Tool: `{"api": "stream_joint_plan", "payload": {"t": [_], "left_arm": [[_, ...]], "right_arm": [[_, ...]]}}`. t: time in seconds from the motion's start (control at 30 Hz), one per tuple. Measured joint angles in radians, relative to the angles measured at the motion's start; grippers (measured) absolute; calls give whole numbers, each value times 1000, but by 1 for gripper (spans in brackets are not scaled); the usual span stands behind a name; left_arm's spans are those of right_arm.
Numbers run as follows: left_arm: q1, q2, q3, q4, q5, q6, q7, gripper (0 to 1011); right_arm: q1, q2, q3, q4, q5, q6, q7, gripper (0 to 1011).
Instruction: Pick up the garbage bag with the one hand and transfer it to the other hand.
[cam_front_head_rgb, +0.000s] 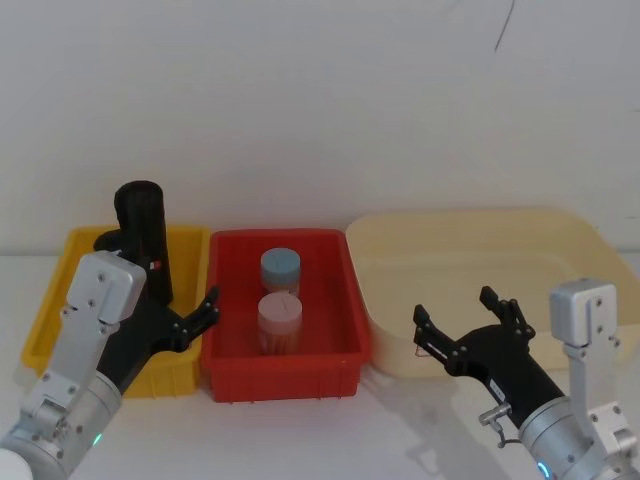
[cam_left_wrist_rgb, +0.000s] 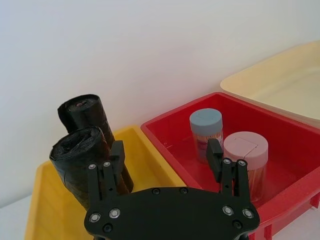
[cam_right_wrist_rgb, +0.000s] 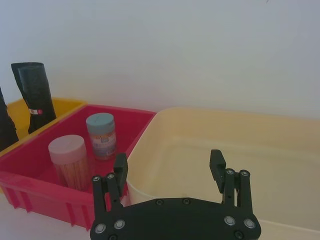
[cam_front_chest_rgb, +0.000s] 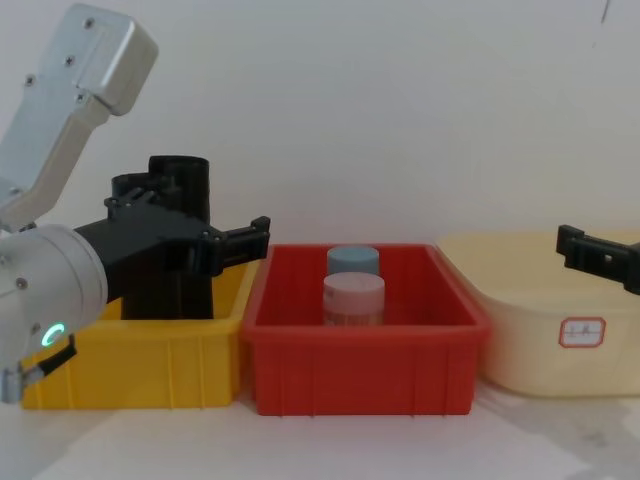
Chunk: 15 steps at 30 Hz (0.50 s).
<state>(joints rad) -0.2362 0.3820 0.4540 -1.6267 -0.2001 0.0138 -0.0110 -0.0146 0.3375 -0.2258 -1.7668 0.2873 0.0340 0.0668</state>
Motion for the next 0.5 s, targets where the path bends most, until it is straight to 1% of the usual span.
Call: {"api": "stream_joint_plan", "payload": {"t": [0.1, 0.27, 0.4, 0.5], "left_arm": [[5, 0, -2, -4, 3, 1, 5, 1000], [29, 0, -10, -26, 17, 14, 34, 1000], [56, -1, -18, -48, 28, 26, 62, 1000], [86, -1, -28, -73, 38, 36, 92, 1000]], "right_arm": [[0, 0, 0, 0, 0, 0, 0, 1001], [0, 0, 0, 0, 0, 0, 0, 1001], [0, 0, 0, 0, 0, 0, 0, 1001], [0, 0, 0, 0, 0, 0, 0, 1001]]}}
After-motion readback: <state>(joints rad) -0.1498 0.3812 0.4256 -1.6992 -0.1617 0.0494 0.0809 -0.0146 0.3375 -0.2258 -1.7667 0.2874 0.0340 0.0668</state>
